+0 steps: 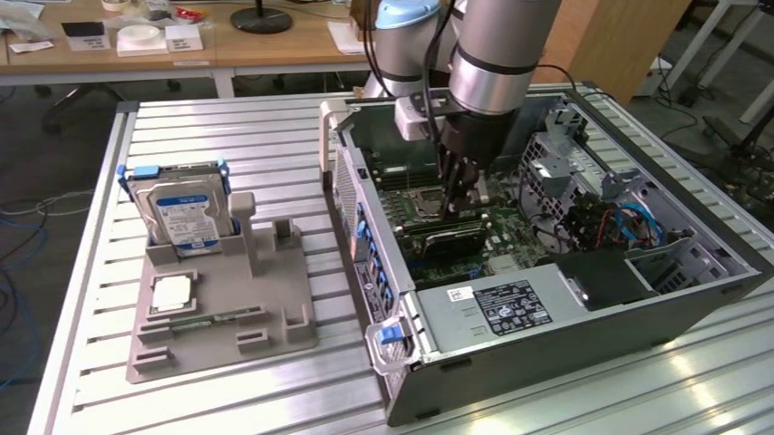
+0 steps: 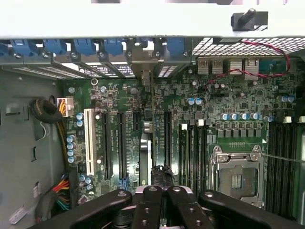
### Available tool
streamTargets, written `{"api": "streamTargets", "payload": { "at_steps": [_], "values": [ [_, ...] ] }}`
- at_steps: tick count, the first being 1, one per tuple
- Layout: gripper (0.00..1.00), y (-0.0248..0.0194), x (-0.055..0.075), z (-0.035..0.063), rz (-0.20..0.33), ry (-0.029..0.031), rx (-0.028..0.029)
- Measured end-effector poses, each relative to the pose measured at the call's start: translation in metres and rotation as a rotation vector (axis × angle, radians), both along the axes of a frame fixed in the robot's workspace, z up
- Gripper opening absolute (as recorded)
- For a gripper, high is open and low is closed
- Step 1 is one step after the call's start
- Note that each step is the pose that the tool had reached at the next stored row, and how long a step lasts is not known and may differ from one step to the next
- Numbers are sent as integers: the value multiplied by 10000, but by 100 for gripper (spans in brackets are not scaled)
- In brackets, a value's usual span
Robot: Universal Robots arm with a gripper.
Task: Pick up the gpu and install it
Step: 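Press down on the gpu until it lock into place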
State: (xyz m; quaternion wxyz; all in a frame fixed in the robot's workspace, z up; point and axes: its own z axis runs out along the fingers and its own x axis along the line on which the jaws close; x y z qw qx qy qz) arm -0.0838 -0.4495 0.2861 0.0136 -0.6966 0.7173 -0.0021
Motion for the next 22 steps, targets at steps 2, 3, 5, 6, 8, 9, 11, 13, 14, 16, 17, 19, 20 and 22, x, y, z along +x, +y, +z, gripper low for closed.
{"api": "streamTargets", "payload": {
  "at_steps": [2, 3, 5, 6, 8, 9, 11, 13, 14, 16, 17, 19, 20, 22],
  "values": [
    [11, 0, -1, -17, 0, 1, -1],
    [11, 0, -3, -31, -1, 1, -1],
    [11, 0, -3, -58, -1, 2, -2],
    [11, 0, -3, -69, -1, 1, -1],
    [11, 0, -3, -84, -1, 2, -1],
    [11, 0, -3, -83, -1, 3, -4],
    [11, -1, -3, -88, -2, 1, -1],
    [11, -6, -3, -92, -3, 0, 1],
    [11, -9, -3, -92, -2, 1, 0],
    [11, -17, -3, -93, -1, 1, -2],
    [11, -22, -3, -93, -1, 2, -2],
    [11, -29, -3, -96, -2, 1, -1],
    [11, -29, -3, -99, -2, 1, -1],
    [11, -30, -3, -116, -2, 1, -2]
  ]
}}
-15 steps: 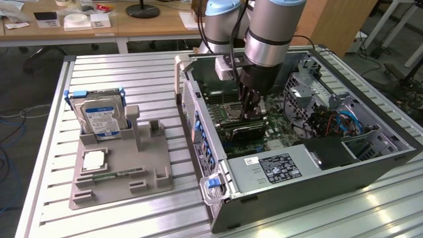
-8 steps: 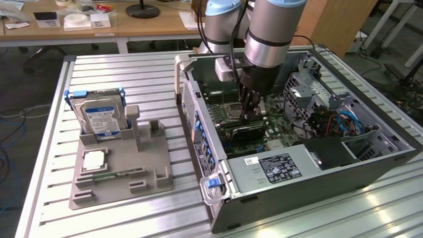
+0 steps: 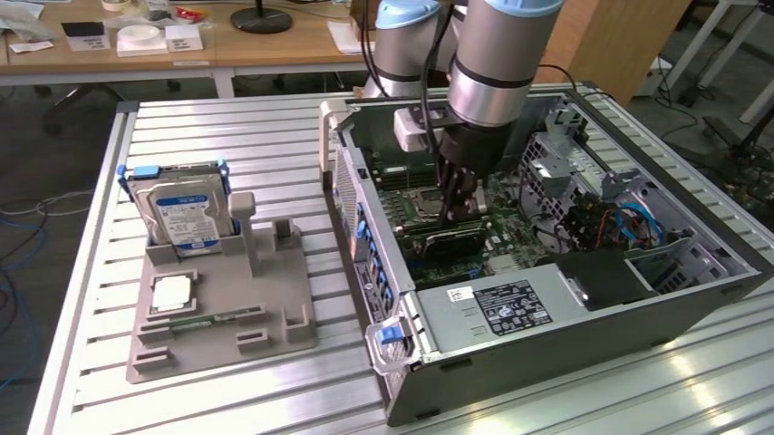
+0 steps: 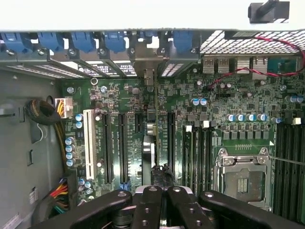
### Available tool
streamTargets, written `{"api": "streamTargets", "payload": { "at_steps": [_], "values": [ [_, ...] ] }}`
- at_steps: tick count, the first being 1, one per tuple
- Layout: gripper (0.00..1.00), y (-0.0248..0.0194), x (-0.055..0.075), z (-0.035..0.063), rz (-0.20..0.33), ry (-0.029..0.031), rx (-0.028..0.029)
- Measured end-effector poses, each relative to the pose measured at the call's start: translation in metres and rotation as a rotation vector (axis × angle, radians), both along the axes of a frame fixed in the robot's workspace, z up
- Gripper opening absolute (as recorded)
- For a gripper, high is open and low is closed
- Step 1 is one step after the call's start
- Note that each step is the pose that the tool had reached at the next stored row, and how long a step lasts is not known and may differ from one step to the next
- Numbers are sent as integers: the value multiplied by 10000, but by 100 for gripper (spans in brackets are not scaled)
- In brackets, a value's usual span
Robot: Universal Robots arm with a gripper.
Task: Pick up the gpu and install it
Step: 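Press down on the gpu until it lock into place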
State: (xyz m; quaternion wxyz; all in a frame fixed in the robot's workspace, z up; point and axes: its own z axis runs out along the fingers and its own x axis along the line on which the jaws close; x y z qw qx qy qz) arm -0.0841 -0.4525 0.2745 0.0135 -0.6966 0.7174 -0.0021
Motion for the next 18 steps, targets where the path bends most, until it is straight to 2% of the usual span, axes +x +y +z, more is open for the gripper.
{"api": "streamTargets", "payload": {
  "at_steps": [13, 18],
  "values": [
    [11, 0, 0, -79, 0, -1, 2],
    [11, 0, 0, -80, 0, 0, 0]
  ]
}}
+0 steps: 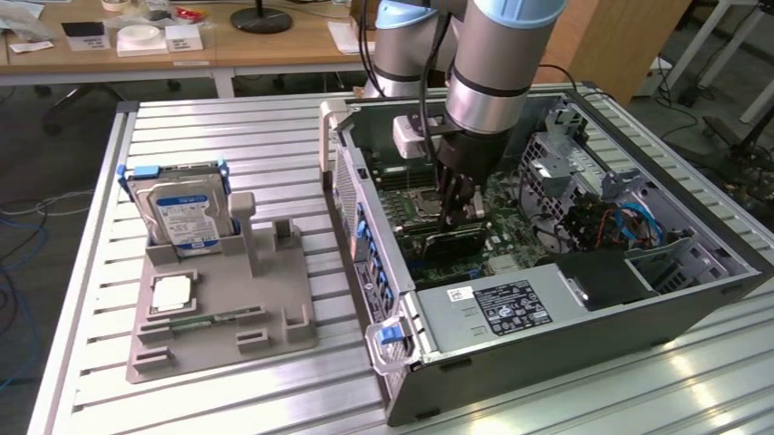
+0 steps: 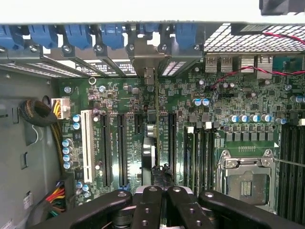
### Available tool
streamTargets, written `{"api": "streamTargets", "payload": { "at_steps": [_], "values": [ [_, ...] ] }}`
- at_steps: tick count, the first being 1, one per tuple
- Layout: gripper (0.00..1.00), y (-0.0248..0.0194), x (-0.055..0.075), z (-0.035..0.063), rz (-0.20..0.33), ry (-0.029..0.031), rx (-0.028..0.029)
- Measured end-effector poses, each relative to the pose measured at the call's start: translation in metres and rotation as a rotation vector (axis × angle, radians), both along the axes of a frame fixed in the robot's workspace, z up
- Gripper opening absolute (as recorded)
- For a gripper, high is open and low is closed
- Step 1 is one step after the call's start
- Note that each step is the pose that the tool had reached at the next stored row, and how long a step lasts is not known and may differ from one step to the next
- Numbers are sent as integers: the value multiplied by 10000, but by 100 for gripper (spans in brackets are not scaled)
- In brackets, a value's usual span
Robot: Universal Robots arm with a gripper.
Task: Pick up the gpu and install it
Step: 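Press down on the gpu until it lock into place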
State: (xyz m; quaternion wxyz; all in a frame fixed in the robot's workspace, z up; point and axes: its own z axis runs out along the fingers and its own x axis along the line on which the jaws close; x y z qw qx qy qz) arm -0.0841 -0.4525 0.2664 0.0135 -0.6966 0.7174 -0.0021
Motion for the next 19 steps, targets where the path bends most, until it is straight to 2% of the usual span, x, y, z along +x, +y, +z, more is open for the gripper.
{"api": "streamTargets", "payload": {
  "at_steps": [19],
  "values": [
    [11, 0, -4, -39, 0, 1, -2]
  ]
}}
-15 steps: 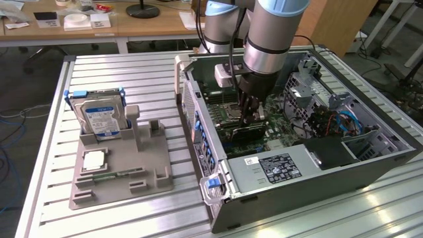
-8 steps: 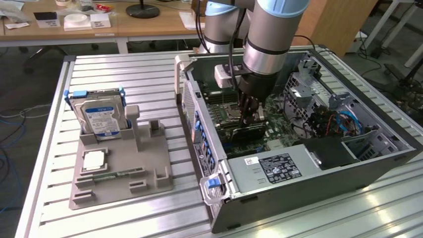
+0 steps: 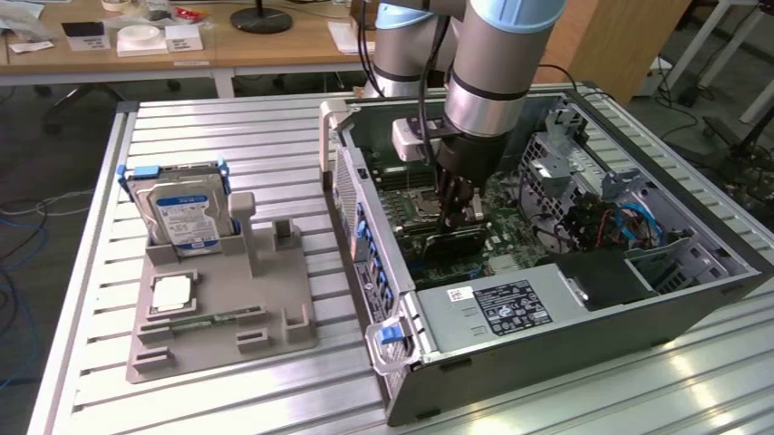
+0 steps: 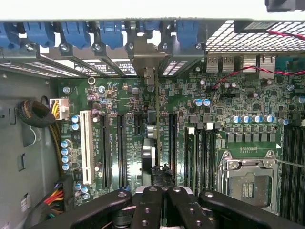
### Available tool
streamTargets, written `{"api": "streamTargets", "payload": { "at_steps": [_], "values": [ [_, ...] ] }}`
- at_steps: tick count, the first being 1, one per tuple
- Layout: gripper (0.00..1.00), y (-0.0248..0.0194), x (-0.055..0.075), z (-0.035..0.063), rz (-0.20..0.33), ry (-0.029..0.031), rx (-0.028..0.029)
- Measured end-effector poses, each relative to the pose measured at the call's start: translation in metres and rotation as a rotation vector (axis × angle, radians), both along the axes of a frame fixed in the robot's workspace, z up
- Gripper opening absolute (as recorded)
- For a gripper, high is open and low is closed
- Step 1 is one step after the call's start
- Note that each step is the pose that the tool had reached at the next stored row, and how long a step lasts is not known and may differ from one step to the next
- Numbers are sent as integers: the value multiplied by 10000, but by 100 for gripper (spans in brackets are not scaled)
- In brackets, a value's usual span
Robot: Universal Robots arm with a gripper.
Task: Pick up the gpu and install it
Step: 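Press down on the gpu until it lock into place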
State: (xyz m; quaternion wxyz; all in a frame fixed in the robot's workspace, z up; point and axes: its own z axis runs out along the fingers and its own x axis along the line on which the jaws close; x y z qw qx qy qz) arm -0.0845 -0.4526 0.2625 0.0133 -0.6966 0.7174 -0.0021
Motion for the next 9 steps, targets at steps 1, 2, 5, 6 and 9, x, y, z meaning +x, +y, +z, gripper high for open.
{"api": "streamTargets", "payload": {
  "at_steps": [1, 2, 5, 6, 9],
  "values": [
    [11, 0, 0, -1, 0, -1, 1],
    [11, 0, 0, -1, 0, -1, 2],
    [11, 0, 0, -1, 0, -1, 3],
    [11, 0, 0, -1, 0, -1, 3],
    [11, 0, 0, -1, 0, -1, 2]
  ]
}}
